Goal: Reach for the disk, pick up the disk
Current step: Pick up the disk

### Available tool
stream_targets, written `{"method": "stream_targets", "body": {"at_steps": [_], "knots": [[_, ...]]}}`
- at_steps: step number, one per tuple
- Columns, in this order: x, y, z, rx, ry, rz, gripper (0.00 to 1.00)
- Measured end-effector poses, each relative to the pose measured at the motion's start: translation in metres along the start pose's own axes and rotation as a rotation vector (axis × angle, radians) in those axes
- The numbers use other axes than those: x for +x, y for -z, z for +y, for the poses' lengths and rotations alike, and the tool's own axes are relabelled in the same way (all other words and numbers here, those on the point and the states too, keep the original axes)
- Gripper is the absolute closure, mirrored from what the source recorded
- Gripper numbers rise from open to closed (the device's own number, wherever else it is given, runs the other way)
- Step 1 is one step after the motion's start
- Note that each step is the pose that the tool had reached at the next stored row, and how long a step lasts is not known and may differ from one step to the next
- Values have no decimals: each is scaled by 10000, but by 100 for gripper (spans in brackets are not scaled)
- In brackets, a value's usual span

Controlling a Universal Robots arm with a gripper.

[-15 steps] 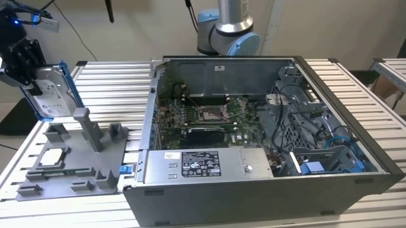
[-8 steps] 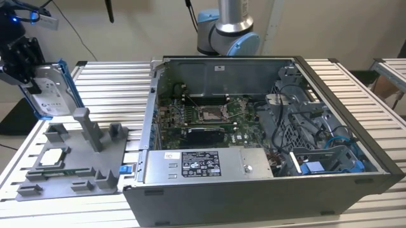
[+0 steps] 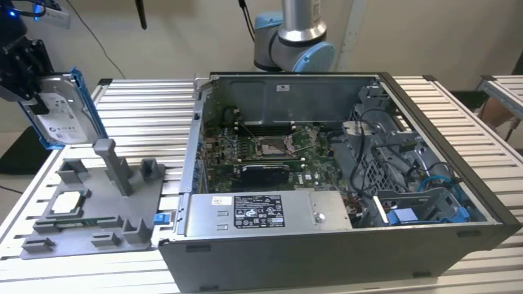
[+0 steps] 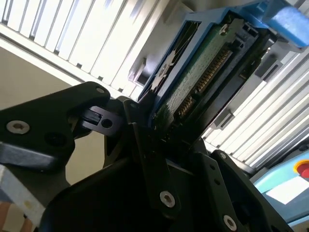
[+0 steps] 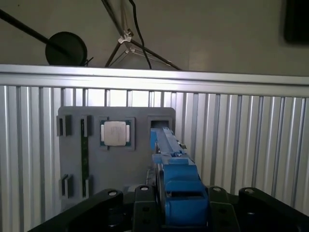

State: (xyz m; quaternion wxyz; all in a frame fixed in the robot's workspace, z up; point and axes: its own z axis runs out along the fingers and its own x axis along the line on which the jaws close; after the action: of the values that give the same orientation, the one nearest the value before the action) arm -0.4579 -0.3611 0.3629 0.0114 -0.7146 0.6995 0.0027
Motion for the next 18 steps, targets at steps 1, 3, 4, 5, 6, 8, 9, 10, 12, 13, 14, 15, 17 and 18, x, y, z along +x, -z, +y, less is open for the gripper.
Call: {"method": "stream_targets", "body": {"at_steps": [1,3,4,5,6,8,9,10,12,13,14,15,17,18], "knots": [[0,13,0,-1,0,3,100],[-1,41,-1,-1,0,5,100],[-1,58,-1,0,0,5,100],[-1,77,-1,-1,1,5,100],[-2,96,-1,0,1,5,100],[-3,140,-2,-1,1,7,100],[-3,165,-2,-1,0,7,100],[-4,192,-2,0,1,9,100],[-5,249,-3,-1,0,14,100],[-6,276,-3,0,0,15,100],[-6,305,-3,-1,0,17,100],[-7,336,-4,0,0,18,100],[-8,401,-4,-2,0,18,100],[-9,431,-5,-1,0,18,100]]}}
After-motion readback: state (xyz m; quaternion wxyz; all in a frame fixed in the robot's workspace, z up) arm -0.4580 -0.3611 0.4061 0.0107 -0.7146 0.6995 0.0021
